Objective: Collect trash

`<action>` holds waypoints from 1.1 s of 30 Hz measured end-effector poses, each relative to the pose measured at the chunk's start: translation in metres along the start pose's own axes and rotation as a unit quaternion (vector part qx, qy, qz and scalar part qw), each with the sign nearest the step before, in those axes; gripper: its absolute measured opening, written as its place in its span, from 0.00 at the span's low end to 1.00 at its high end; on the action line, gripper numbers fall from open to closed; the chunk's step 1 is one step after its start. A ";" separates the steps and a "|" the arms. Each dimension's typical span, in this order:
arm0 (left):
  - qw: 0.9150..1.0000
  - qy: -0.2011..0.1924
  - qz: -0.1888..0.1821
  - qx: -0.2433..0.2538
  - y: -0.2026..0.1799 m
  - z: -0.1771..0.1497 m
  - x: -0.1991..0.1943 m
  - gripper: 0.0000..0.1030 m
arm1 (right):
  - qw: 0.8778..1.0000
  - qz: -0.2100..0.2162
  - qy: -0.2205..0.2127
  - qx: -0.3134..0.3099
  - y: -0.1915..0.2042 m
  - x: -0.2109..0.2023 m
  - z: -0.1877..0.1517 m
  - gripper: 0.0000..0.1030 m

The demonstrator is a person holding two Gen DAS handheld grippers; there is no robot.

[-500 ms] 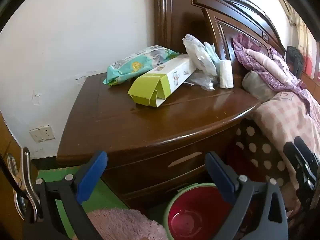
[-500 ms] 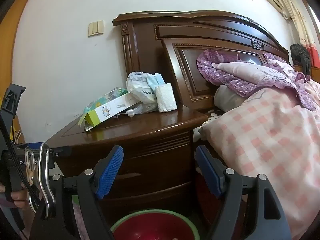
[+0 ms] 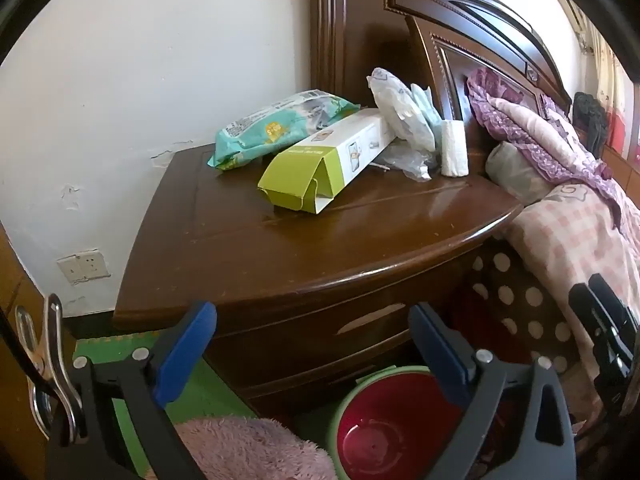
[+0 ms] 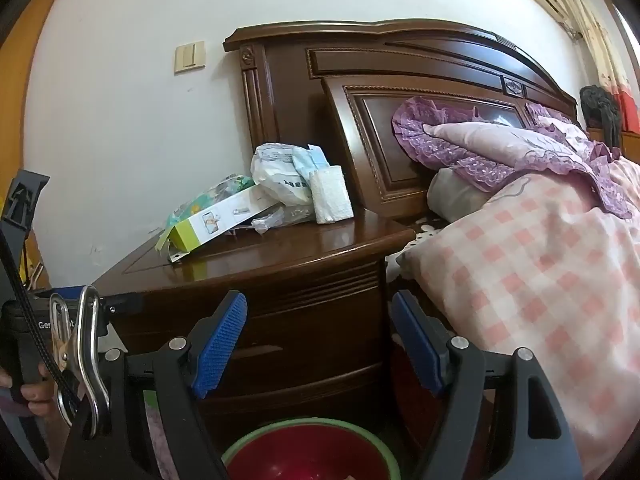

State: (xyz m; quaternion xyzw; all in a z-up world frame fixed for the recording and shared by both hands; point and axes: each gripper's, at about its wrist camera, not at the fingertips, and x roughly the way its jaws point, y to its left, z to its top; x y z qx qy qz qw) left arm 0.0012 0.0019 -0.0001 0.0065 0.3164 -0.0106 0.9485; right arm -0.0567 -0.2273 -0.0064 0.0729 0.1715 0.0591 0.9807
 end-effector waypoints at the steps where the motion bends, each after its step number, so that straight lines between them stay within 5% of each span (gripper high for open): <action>1: 1.000 0.000 0.000 0.000 0.000 0.000 0.000 0.96 | 1.000 0.002 0.002 0.000 -0.003 0.002 0.000 0.74; 33: 1.000 -0.001 -0.002 0.000 0.000 0.000 -0.001 0.96 | 1.000 0.002 0.003 0.012 -0.010 0.002 0.001 0.74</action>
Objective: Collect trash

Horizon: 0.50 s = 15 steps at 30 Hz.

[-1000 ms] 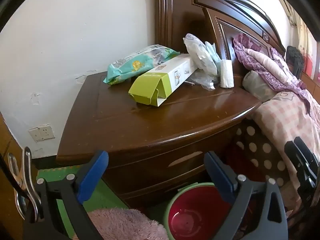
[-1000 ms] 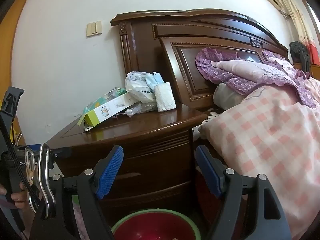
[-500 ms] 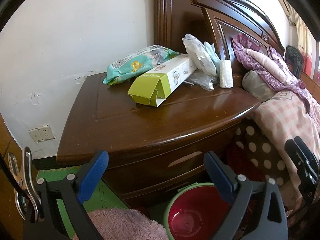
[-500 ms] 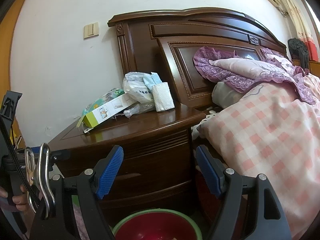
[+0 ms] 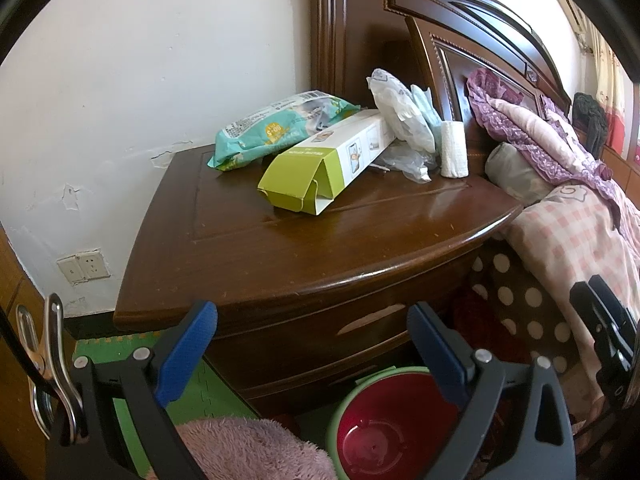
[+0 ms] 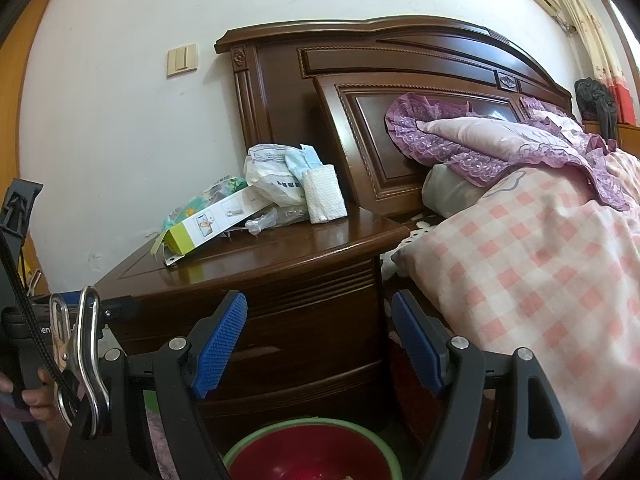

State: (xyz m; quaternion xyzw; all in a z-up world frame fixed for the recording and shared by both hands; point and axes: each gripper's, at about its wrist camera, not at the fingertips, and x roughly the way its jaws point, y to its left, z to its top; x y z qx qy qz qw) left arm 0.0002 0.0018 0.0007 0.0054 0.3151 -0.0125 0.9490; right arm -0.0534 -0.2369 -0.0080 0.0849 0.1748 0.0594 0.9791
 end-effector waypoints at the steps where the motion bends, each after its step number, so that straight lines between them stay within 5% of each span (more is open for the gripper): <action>1: 1.000 0.000 0.000 0.000 0.000 0.000 0.000 0.96 | 1.000 0.000 0.000 0.000 0.000 0.000 0.000 0.74; 15: 1.000 0.000 0.000 0.000 0.000 0.000 0.000 0.96 | 1.000 -0.001 0.000 -0.001 0.000 0.000 0.000 0.74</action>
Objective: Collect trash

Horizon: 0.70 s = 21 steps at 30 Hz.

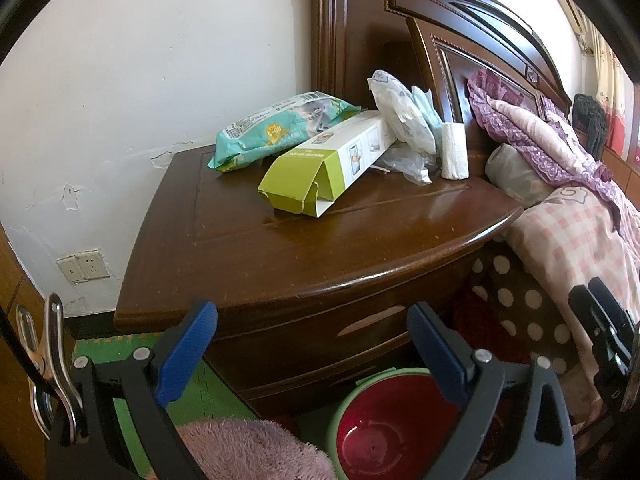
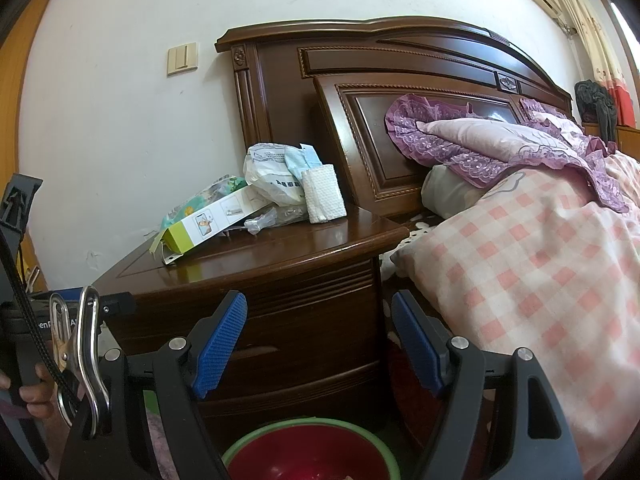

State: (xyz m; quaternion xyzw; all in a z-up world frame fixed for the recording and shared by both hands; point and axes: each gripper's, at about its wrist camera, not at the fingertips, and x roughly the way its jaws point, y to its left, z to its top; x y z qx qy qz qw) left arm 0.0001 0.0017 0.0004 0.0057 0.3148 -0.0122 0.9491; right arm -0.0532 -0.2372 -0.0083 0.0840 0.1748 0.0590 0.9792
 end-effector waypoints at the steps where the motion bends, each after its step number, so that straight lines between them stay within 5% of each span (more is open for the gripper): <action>1: 1.000 0.000 0.000 0.000 0.000 0.000 0.000 0.96 | 1.000 0.000 0.000 0.000 0.000 0.000 0.000 0.74; 21: 1.000 0.001 0.000 0.002 0.001 0.002 -0.001 0.96 | 1.000 0.000 0.001 -0.004 0.000 0.000 0.000 0.74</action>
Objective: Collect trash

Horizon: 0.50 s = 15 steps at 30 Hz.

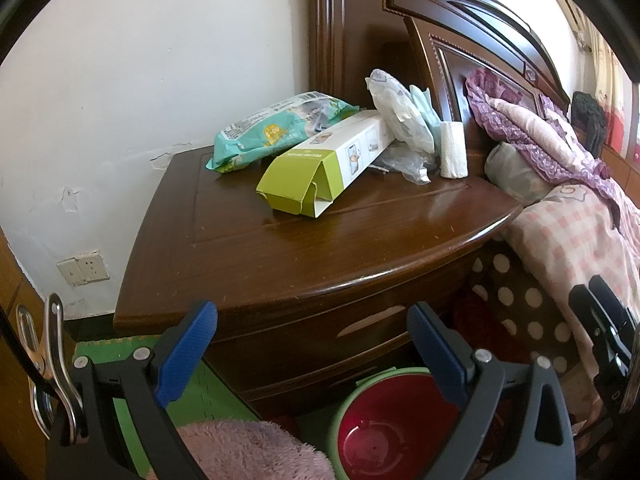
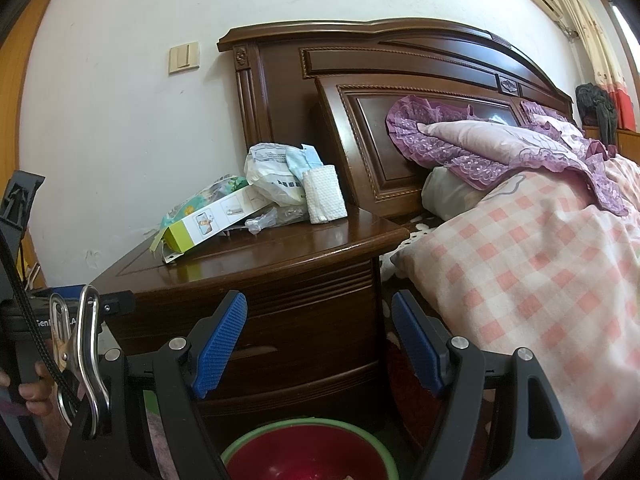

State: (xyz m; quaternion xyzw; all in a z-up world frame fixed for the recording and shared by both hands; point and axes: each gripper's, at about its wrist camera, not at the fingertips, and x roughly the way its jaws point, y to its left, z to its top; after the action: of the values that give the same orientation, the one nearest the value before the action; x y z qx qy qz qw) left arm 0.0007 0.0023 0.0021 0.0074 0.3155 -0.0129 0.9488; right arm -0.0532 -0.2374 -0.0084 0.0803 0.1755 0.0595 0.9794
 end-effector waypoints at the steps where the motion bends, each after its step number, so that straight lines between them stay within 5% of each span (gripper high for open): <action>1: 1.000 0.000 0.000 0.000 0.000 0.002 0.000 0.96 | 1.000 0.000 0.000 -0.001 -0.001 0.000 0.000 0.74; 15: 1.000 0.005 0.003 -0.006 0.007 0.010 0.006 0.92 | 1.000 0.007 0.006 -0.019 0.008 0.002 -0.002 0.74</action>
State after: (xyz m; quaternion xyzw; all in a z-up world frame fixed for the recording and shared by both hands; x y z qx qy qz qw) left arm 0.0119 0.0088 0.0060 0.0030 0.3204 -0.0077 0.9473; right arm -0.0527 -0.2293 -0.0094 0.0627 0.1794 0.0703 0.9793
